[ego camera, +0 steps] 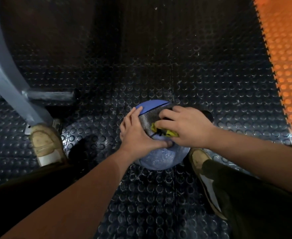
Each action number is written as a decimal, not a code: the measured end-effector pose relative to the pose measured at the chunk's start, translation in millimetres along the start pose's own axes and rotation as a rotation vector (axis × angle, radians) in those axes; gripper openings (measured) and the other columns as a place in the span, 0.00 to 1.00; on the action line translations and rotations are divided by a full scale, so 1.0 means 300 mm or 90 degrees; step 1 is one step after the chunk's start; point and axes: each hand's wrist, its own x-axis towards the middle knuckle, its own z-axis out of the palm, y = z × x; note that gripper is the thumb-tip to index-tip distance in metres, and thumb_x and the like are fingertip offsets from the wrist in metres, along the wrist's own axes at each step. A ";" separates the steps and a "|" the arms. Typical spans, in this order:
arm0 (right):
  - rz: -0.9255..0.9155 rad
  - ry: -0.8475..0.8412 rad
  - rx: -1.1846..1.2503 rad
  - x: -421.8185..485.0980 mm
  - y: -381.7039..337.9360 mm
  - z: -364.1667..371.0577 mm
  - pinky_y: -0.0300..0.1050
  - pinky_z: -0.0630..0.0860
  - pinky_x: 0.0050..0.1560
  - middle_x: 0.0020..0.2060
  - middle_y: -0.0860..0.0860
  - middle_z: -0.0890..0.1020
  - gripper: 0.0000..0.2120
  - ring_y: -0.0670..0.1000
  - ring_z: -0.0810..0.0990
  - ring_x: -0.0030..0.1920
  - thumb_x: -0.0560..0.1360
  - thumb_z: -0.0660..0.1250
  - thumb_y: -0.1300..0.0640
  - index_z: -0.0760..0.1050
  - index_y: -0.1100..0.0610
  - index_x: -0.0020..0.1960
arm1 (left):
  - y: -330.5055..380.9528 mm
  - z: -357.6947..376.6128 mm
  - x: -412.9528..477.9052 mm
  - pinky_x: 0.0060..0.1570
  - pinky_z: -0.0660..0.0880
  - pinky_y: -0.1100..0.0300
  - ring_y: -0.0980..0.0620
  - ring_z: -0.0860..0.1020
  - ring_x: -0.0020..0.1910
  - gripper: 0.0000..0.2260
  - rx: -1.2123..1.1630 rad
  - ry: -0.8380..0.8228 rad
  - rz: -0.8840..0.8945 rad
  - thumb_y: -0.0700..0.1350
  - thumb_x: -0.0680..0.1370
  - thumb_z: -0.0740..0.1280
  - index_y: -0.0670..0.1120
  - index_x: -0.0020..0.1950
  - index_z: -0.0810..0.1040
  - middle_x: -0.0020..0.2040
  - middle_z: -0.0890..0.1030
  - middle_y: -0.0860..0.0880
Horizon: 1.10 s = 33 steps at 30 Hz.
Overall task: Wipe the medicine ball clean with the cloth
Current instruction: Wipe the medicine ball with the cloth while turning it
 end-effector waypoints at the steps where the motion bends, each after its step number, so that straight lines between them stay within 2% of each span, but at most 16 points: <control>1: -0.010 0.002 -0.007 0.017 -0.009 -0.002 0.48 0.75 0.26 0.45 0.53 0.79 0.16 0.57 0.77 0.35 0.65 0.72 0.50 0.80 0.53 0.51 | 0.000 -0.002 0.005 0.74 0.50 0.49 0.50 0.51 0.75 0.57 0.001 0.006 0.008 0.62 0.56 0.80 0.56 0.77 0.51 0.75 0.52 0.55; 4: -0.006 0.025 0.006 0.003 0.010 0.017 0.48 0.76 0.28 0.48 0.54 0.79 0.20 0.58 0.78 0.38 0.63 0.75 0.54 0.78 0.53 0.55 | -0.005 -0.008 0.007 0.73 0.52 0.50 0.51 0.51 0.74 0.57 -0.017 0.009 0.008 0.63 0.56 0.80 0.57 0.76 0.52 0.75 0.52 0.55; 8: 0.072 0.060 0.041 -0.092 0.086 0.057 0.48 0.78 0.32 0.51 0.56 0.79 0.22 0.59 0.80 0.40 0.66 0.59 0.51 0.70 0.54 0.59 | 0.001 -0.010 -0.004 0.75 0.53 0.47 0.52 0.51 0.74 0.56 -0.025 0.007 -0.002 0.62 0.55 0.81 0.59 0.76 0.52 0.74 0.52 0.57; 11: 0.150 0.063 0.025 -0.148 0.110 0.087 0.48 0.78 0.33 0.50 0.56 0.80 0.22 0.59 0.81 0.38 0.67 0.57 0.50 0.66 0.55 0.60 | 0.001 -0.014 -0.007 0.74 0.54 0.45 0.53 0.51 0.74 0.56 -0.043 0.002 -0.003 0.62 0.55 0.81 0.59 0.76 0.52 0.74 0.51 0.59; 15: 0.157 0.072 0.010 -0.101 0.085 0.060 0.44 0.75 0.29 0.46 0.54 0.80 0.19 0.57 0.79 0.34 0.68 0.56 0.50 0.70 0.54 0.57 | -0.005 -0.012 -0.007 0.74 0.55 0.44 0.53 0.51 0.74 0.57 -0.047 0.011 -0.017 0.63 0.55 0.80 0.59 0.76 0.52 0.74 0.51 0.60; 17: 0.116 0.085 -0.023 -0.046 0.044 0.024 0.43 0.73 0.27 0.44 0.52 0.80 0.19 0.56 0.78 0.34 0.68 0.58 0.49 0.76 0.54 0.54 | 0.003 -0.004 -0.005 0.75 0.54 0.45 0.53 0.51 0.74 0.57 -0.043 0.020 -0.024 0.63 0.55 0.80 0.58 0.76 0.52 0.74 0.51 0.60; 19: 0.049 0.063 -0.069 0.023 -0.020 0.011 0.44 0.72 0.26 0.43 0.51 0.79 0.16 0.55 0.78 0.34 0.66 0.66 0.49 0.79 0.54 0.51 | 0.001 -0.001 -0.002 0.74 0.50 0.52 0.52 0.52 0.74 0.58 -0.047 0.028 -0.017 0.65 0.52 0.78 0.56 0.76 0.52 0.74 0.53 0.56; 22: -0.008 0.021 -0.083 0.101 -0.088 0.021 0.47 0.73 0.25 0.43 0.50 0.79 0.14 0.55 0.77 0.34 0.64 0.74 0.53 0.79 0.54 0.48 | -0.015 -0.010 -0.002 0.70 0.49 0.57 0.51 0.54 0.73 0.56 -0.071 0.037 0.014 0.66 0.49 0.67 0.54 0.76 0.55 0.74 0.55 0.52; 24: -0.004 0.026 -0.053 0.087 -0.055 0.030 0.46 0.73 0.25 0.45 0.50 0.79 0.14 0.54 0.77 0.35 0.66 0.72 0.49 0.79 0.52 0.50 | -0.019 -0.023 -0.004 0.72 0.50 0.56 0.53 0.54 0.73 0.56 -0.079 0.027 0.002 0.66 0.50 0.71 0.55 0.76 0.55 0.74 0.56 0.54; 27: 0.086 0.047 0.019 -0.014 0.053 0.049 0.45 0.76 0.27 0.47 0.49 0.80 0.16 0.54 0.79 0.36 0.70 0.60 0.45 0.72 0.50 0.55 | 0.001 -0.030 -0.004 0.74 0.55 0.47 0.55 0.52 0.73 0.56 -0.077 0.002 -0.020 0.62 0.55 0.80 0.59 0.76 0.53 0.73 0.53 0.60; 30: 0.150 0.048 0.071 -0.100 0.102 0.064 0.46 0.77 0.31 0.47 0.51 0.80 0.16 0.56 0.80 0.37 0.71 0.57 0.47 0.66 0.51 0.56 | 0.003 -0.024 -0.009 0.74 0.56 0.44 0.54 0.51 0.74 0.56 -0.074 0.009 -0.027 0.61 0.55 0.81 0.59 0.76 0.53 0.74 0.52 0.61; 33: 0.115 0.031 0.043 -0.088 0.088 0.043 0.46 0.76 0.27 0.46 0.51 0.80 0.16 0.55 0.79 0.35 0.71 0.58 0.48 0.69 0.53 0.55 | -0.004 -0.002 -0.030 0.75 0.54 0.44 0.55 0.51 0.74 0.57 -0.076 0.033 -0.029 0.61 0.54 0.81 0.58 0.76 0.53 0.74 0.52 0.60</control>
